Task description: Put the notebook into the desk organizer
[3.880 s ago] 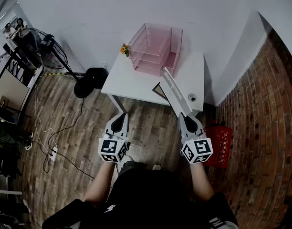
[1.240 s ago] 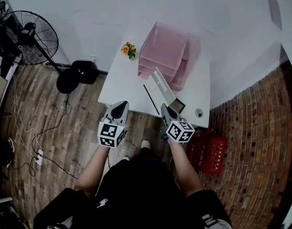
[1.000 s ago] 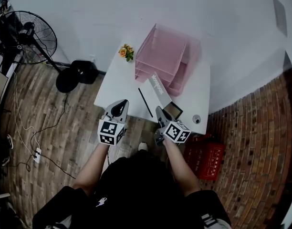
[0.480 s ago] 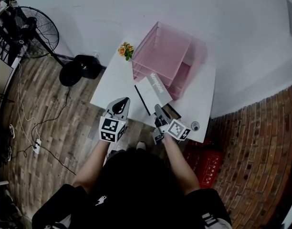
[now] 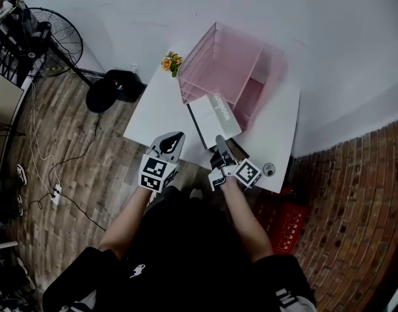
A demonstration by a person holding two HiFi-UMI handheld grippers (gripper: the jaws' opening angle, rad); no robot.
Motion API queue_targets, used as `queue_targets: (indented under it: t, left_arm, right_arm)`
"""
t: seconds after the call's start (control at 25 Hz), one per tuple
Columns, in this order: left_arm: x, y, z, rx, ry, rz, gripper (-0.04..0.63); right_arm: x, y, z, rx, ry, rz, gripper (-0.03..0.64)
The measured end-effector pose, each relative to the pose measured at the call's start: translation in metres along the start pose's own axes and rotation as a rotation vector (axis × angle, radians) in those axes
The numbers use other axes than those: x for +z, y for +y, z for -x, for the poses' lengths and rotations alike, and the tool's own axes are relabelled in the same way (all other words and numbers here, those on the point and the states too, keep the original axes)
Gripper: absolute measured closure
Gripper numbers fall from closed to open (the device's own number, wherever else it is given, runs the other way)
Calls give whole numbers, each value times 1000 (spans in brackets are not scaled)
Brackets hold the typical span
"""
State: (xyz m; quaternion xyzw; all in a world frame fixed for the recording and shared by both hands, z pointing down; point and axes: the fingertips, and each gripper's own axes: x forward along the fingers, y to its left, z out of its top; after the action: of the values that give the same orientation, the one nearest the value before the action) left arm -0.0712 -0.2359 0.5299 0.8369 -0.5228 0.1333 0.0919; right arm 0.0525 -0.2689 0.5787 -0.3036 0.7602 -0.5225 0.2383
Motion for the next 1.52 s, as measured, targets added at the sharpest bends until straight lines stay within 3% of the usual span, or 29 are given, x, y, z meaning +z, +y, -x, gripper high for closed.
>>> queue_targets:
  t: [0.16,0.24,0.56,0.76,1.04,1.32,1.4,1.52]
  left_arm:
    - [-7,-9,-9,-60,21,-20,590]
    - [-11,-17,-14,-121,36,-15,470]
    - [-26,-38,-37,-333,124,-79,362]
    - [-33,-25,-48,-355,158,-123,368]
    - [-32,-13,-62,-385,164,-166,430]
    - [-28,11,-69,-380,161,-181,549]
    - [-28,13,-69,-400,164,-195,537]
    - [-30,16,-68,-420,171,-213,446]
  right_arm:
    - [2,-6,-4,-26,-51,-37,606]
    - [4,-7,-8,-41,-85,-39,606]
    - [5,-6,-33,-92,-219,-133,606]
    - [6,-6,-44,-100,-274,-176,606]
    - [3,-14,-54,-135,-326,-190,606]
    - [-4,-15,-74,-152,-332,-172,604]
    - [-3,-15,-78,-156,-348,-175,604]
    - [-2,-17,-82,-163,-368,-183,604]
